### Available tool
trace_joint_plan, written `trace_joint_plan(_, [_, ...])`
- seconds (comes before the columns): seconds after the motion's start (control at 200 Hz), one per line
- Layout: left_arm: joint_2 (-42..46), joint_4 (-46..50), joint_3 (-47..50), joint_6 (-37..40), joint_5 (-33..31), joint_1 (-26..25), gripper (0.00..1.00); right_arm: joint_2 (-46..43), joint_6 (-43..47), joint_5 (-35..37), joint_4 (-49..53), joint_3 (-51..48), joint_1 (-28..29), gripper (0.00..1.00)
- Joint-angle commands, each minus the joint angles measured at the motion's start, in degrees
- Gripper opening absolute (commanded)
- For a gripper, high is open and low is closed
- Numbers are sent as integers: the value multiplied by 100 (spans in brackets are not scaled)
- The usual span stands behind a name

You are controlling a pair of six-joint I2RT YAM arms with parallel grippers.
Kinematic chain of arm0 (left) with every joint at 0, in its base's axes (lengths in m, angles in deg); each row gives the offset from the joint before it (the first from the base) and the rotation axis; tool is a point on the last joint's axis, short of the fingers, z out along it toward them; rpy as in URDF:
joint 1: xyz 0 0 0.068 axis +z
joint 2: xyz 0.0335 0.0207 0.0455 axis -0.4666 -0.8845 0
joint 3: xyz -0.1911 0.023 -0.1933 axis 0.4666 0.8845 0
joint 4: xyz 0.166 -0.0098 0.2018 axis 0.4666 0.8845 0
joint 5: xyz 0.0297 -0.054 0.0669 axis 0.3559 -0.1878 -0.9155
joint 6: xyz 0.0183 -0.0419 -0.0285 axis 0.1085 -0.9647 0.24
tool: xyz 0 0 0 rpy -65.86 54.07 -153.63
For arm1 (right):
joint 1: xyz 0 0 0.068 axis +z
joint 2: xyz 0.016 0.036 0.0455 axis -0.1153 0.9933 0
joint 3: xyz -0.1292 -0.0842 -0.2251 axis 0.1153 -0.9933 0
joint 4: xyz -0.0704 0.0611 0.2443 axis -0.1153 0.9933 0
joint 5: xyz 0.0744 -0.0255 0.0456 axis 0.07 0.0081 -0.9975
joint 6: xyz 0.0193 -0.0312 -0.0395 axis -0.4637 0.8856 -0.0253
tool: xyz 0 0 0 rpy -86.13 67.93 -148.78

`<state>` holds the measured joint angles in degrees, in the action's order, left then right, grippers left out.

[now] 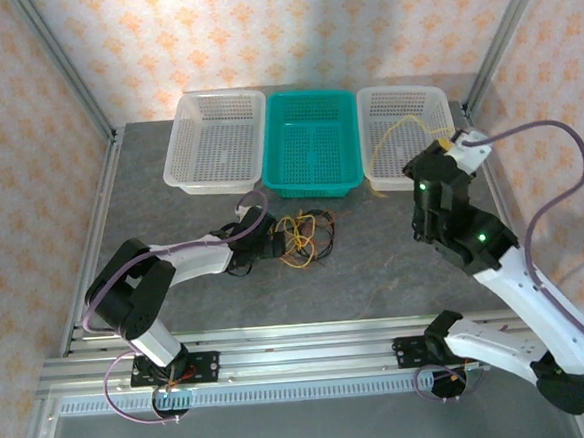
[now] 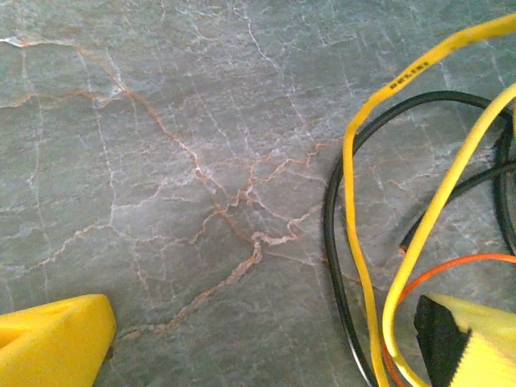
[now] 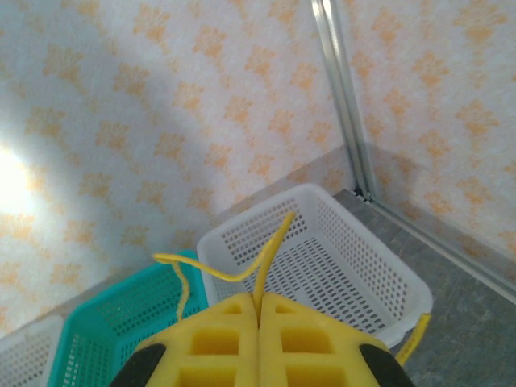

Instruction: Untangle the cables

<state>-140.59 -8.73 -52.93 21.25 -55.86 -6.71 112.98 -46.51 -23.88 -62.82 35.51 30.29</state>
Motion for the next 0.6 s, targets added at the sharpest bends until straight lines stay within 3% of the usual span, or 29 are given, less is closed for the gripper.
trace_joint_plan(0.0, [320, 728, -282, -147, 171, 104, 100, 412, 65, -363, 27, 264, -34, 0])
trace_joint_plan(0.265, [1009, 876, -778, -159, 244, 104, 100, 1066, -38, -1133, -147, 529, -966, 0])
trace_joint_plan(0.596, [1694, 54, -741, -157, 796, 128, 100, 1678, 2, -1870, -700, 672, -2124, 0])
